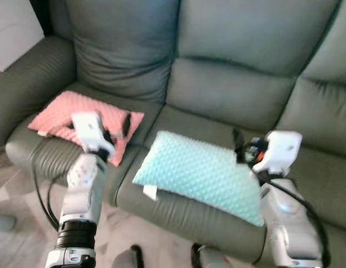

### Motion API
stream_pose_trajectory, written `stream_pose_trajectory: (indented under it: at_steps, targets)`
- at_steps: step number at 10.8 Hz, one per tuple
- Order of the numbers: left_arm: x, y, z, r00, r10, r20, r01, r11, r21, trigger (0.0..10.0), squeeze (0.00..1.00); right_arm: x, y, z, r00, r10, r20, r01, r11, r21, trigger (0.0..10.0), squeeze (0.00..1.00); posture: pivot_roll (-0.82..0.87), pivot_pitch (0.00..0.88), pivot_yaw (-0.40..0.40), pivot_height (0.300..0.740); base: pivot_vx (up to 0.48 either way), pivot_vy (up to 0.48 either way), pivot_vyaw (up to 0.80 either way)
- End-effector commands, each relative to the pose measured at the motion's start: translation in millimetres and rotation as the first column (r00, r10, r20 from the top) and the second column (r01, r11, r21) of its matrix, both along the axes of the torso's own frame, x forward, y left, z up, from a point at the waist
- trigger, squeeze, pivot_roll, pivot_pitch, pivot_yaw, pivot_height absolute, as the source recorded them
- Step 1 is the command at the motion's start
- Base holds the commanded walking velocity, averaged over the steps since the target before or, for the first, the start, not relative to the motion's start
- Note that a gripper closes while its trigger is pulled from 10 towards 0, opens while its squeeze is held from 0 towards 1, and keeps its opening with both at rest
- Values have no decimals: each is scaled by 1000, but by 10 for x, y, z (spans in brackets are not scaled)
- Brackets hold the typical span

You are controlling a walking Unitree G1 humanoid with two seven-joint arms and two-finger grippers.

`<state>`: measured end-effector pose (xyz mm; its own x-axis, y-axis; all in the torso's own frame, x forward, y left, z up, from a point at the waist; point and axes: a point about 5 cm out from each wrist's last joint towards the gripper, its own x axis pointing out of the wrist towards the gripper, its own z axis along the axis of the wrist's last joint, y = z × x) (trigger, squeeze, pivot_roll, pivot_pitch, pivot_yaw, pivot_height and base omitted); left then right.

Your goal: Move the pillow to the sofa

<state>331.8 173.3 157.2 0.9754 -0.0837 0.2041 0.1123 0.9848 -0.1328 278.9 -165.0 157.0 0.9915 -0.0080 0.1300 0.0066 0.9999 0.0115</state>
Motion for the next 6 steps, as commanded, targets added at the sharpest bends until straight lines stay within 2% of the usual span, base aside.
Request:
stream_pose_trajectory:
  at_steps: [1,2,3,4,5,6]
  targets:
    - [-43,22,44,1000,27,11,-27,1000,3,10000,0,-47,2,3,1000,7,-8,-7,1000,5,10000,1000,-134,134,14,740,0,0,0]
    - [-68,7,36,1000,24,10,-24,1000,-1,10000,0,-69,3,-21,1000,10,-23,-9,1000,22,10000,1000,-133,132,16,740,0,0,0]
    - [-119,-27,-78,999,-1,-39,1,1000,6,10000,0,-109,31,-231,989,34,-145,-27,998,51,10000,1000,-130,128,24,740,0,0,0]
    - [-188,-39,-218,993,-3,-116,3,1000,0,10000,0,-183,95,-582,920,108,-376,-10,967,254,10000,1000,-129,127,32,740,0,0,0]
    - [-269,-129,-328,982,-66,-179,67,998,4,10000,0,-264,117,-729,863,141,-486,20,950,311,10000,1000,-128,126,33,740,0,0,0]
    - [-326,-171,-458,963,-110,-246,109,994,-14,10000,0,-311,109,-798,826,148,-544,50,942,332,10000,1000,-131,126,32,740,0,0,0]
